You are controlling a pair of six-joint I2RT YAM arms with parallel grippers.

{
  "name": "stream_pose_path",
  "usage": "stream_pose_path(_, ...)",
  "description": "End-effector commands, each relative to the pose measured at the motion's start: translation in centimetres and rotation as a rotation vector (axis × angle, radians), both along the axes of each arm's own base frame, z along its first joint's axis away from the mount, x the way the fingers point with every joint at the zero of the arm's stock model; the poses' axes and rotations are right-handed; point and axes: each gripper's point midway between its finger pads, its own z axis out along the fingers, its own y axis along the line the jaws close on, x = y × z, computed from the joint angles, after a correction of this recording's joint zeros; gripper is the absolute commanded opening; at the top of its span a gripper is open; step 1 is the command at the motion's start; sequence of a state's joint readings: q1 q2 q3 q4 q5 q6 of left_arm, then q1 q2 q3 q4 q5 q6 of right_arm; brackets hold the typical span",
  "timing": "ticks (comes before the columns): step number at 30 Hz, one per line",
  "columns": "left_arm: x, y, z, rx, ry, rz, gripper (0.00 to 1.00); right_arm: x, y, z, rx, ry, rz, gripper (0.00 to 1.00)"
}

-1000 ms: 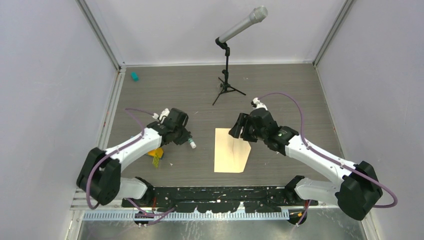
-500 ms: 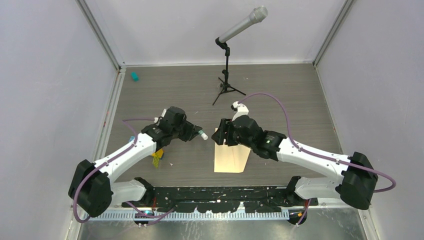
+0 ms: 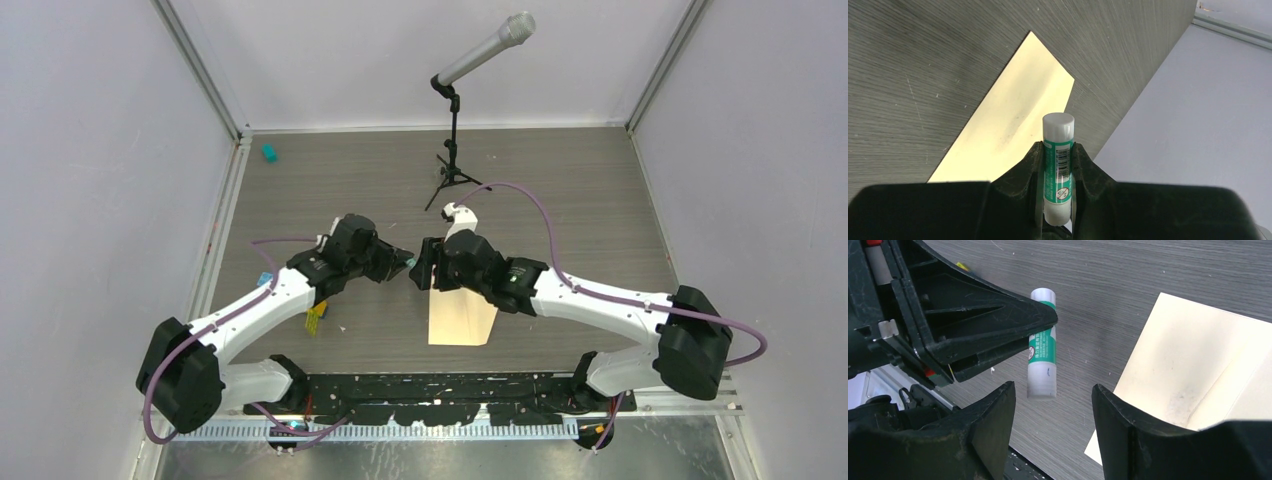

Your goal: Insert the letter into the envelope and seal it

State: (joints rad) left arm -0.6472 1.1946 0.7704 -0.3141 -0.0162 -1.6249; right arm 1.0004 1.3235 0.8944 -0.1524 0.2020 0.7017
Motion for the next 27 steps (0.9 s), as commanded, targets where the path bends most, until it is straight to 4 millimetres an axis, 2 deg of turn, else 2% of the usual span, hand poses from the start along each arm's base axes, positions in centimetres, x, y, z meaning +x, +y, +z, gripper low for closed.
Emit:
stream_pose_path(1,0.7,-1.2,1.9,-0.066,-0.052,-0.007,0.00,1.3,1.3,2.4,0.048,-0.062,-0.022,0.60)
stream_pose_path(9,0.4,-1.5,1.7,-0.075,-0.053,-0.013,0.00,1.8,1.6,1.7,0.052,-0.058,-0.041,0.50)
stream_pose_path(17,0.1,-1.8,2.0,-0.071,-0.062,-0.033,0.00,2.1,1.9,1.6,0.052,-0.064,-0.044,0.48)
stream_pose_path(24,-0.2,-2.0,2.1,-0.069,-0.069,-0.047,0.00,2.2,1.8,1.3,0.047,-0.064,-0.054,0.32)
stream_pose_path(27,-0.6,-2.3,2.2,-0.076,-0.058,-0.073,0.00,2.3,1.7,1.4,0.039,-0.066,-0.059,0.20)
